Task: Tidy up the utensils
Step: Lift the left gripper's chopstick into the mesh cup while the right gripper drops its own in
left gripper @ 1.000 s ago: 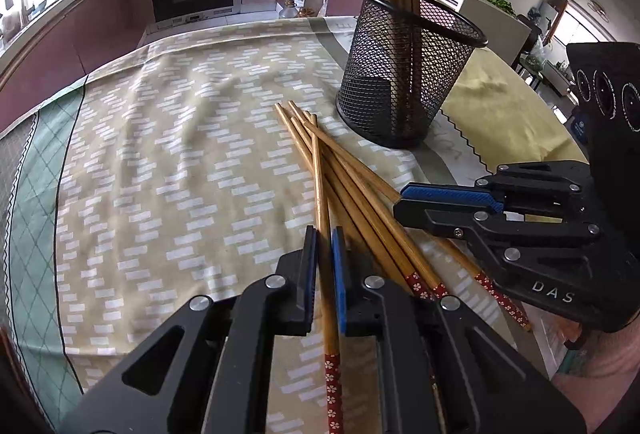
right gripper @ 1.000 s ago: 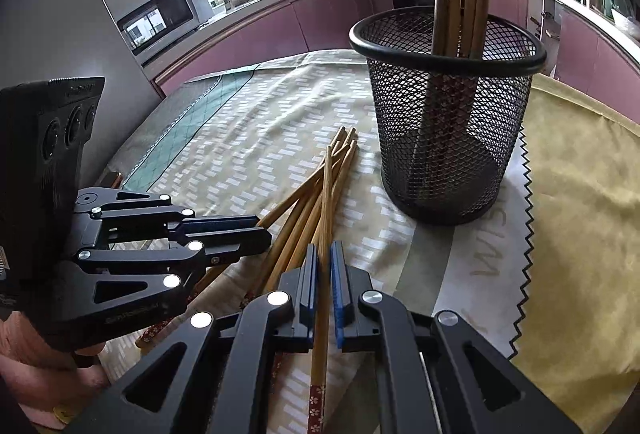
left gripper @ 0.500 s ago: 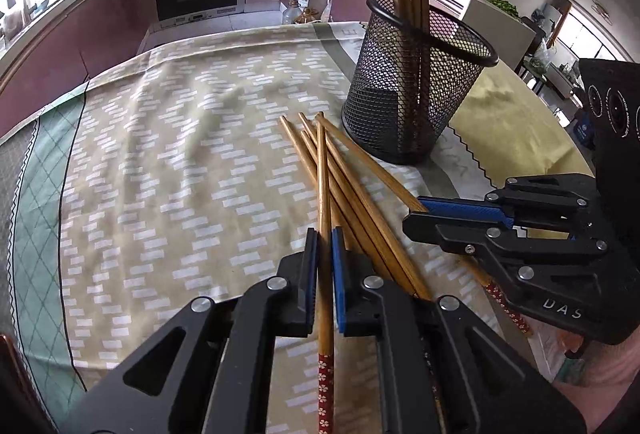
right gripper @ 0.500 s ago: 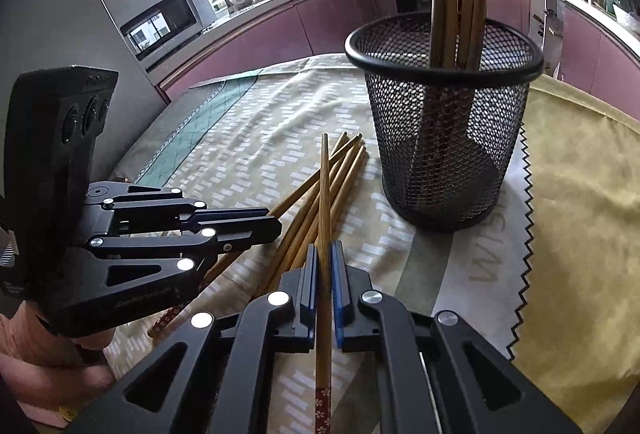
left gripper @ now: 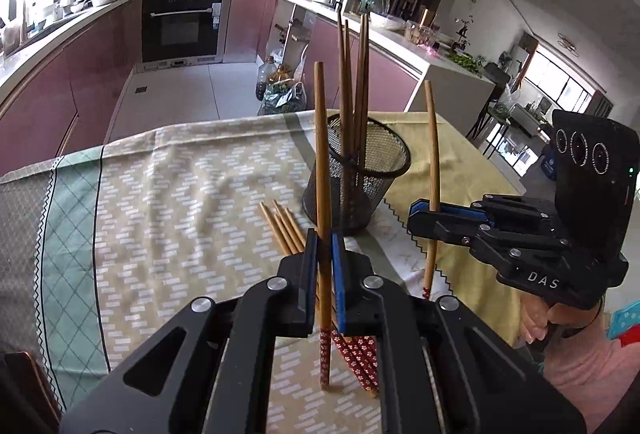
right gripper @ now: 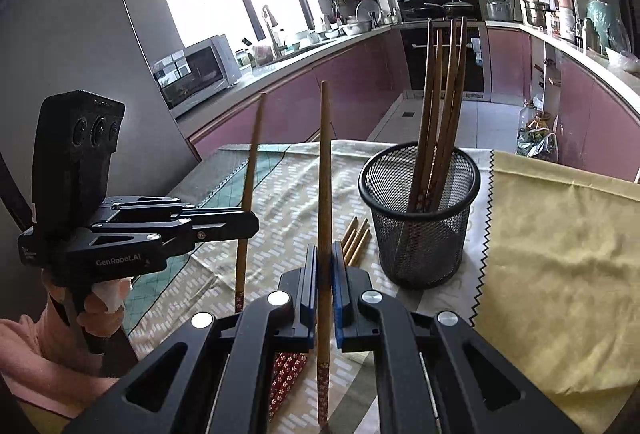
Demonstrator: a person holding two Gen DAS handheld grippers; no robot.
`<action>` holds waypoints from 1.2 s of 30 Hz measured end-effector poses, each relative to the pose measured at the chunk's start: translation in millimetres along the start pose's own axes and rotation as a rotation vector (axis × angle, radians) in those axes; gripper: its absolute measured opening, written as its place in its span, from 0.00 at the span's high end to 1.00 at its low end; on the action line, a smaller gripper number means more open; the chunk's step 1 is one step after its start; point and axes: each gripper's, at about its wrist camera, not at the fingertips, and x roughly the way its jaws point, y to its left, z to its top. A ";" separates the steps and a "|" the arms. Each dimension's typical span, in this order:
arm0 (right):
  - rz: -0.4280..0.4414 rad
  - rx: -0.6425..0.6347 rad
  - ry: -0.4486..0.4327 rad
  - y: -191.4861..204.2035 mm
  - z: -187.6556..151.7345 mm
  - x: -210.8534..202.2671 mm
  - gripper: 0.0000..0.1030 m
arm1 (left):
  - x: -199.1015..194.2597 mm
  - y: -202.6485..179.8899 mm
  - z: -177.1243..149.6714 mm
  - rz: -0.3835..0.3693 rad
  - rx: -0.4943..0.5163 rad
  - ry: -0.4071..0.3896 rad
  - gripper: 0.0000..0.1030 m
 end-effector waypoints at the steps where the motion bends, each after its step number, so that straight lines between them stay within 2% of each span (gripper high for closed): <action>1: 0.000 -0.001 -0.012 -0.5 2.3 -4.1 0.94 | -5.6 -2.3 1.7 -0.002 0.004 -0.013 0.93; 9: -0.017 -0.026 -0.095 -0.1 24.2 -27.4 0.94 | -39.7 -17.2 23.2 -0.028 0.032 -0.105 0.93; 24: -0.087 -0.095 -0.224 -4.3 87.3 -60.4 0.94 | -50.1 -41.4 96.0 -0.029 0.078 -0.231 0.93; 31: -0.128 -0.087 -0.238 -19.7 99.8 -56.2 0.94 | -43.4 -57.2 115.5 -0.005 0.096 -0.261 0.93; 36: -0.144 -0.066 -0.205 -31.6 98.9 -41.6 0.94 | -22.7 -62.5 118.4 0.018 0.103 -0.225 0.93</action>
